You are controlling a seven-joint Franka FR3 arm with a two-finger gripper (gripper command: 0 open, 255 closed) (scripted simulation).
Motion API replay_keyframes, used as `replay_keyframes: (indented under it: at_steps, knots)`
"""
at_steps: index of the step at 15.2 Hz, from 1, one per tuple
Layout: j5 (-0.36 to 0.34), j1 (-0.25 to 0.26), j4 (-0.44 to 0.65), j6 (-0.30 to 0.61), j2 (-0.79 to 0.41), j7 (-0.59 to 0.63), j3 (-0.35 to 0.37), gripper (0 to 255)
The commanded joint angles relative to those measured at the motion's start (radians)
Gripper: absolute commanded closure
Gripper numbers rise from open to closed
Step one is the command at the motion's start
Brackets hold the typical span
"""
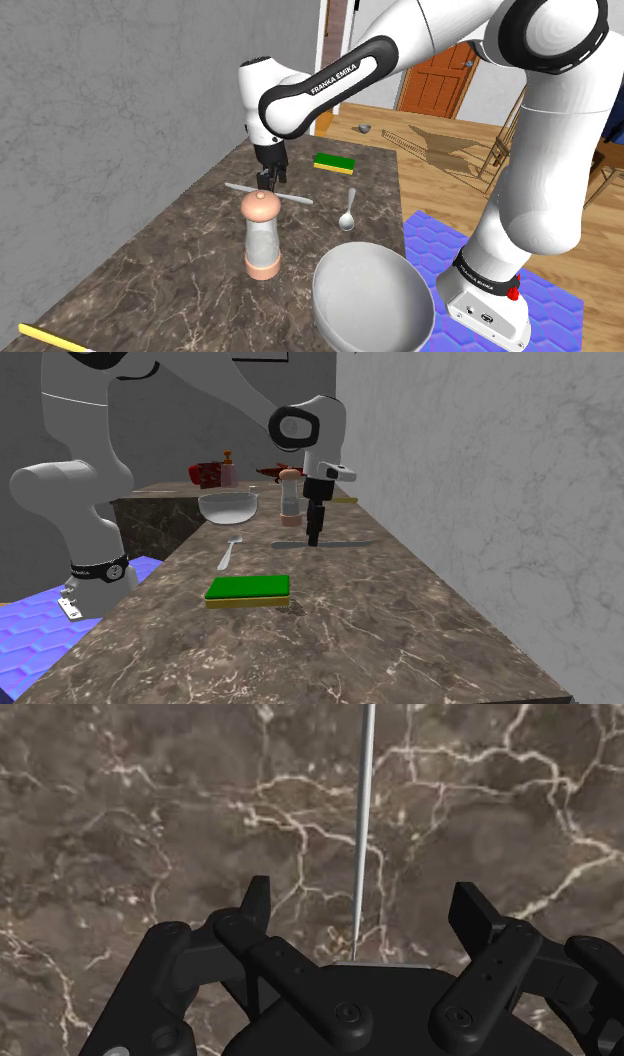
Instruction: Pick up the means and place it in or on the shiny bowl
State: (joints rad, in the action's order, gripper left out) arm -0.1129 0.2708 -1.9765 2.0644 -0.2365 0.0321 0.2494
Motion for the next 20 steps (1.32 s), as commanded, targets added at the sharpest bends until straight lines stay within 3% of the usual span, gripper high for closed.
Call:
replay_keyframes:
  at_steps: [1,5,6,15,20]
  knots:
    - [-0.001,0.0,-0.001,0.004,-0.002,0.0,0.0,0]
    - [-0.001,0.0,-0.001,0.004,-0.002,0.0,0.0,0]
    - [-0.001,0.0,-0.001,0.004,-0.002,0.0,0.0,255]
    - [-0.001,0.0,-0.001,0.004,-0.002,0.0,0.0,255]
    - [0.011,-0.002,0.027,-0.056,0.03,-0.009,0.003,255]
